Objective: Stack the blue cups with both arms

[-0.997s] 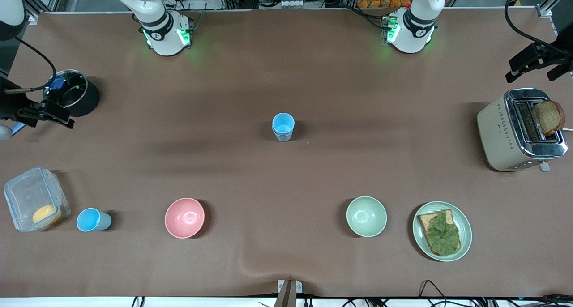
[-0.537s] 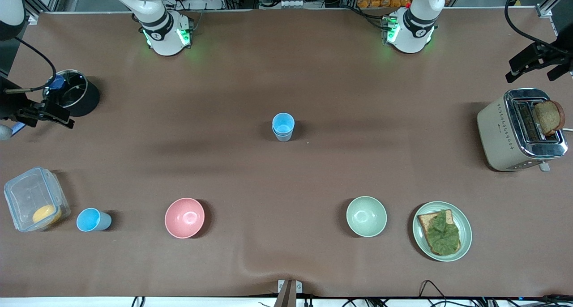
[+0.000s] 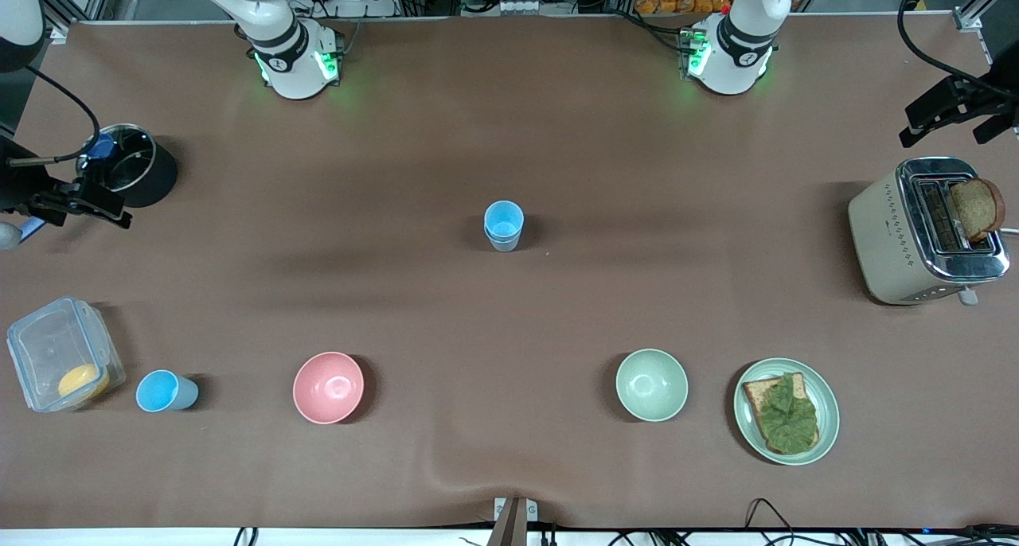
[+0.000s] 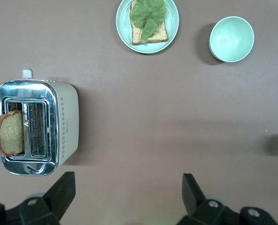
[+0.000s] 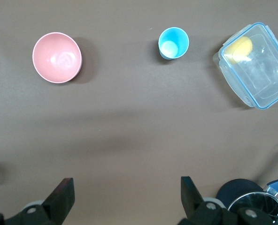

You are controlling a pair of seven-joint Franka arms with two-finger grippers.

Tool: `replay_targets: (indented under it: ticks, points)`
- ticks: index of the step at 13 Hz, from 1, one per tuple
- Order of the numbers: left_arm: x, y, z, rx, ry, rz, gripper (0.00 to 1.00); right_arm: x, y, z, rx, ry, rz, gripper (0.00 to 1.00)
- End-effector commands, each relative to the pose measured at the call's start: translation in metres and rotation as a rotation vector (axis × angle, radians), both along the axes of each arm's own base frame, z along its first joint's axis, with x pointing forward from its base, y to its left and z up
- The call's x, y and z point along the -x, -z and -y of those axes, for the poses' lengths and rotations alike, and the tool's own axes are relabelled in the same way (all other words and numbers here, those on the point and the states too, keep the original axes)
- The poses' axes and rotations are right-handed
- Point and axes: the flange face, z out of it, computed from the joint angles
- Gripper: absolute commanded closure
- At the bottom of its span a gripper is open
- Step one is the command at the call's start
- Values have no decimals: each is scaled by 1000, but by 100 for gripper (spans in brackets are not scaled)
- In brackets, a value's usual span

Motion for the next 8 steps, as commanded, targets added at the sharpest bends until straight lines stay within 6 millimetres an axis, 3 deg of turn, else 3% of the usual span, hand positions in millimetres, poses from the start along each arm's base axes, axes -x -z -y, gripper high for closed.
replay_targets:
  ticks: [1,8]
  points:
    - [0,-4,3,-28,-16,-8,0,-2,-4,5,13,9,1,0]
    - [-4,4,24,-33,24,-23,0,-1,-5,7,14,11,-3,0]
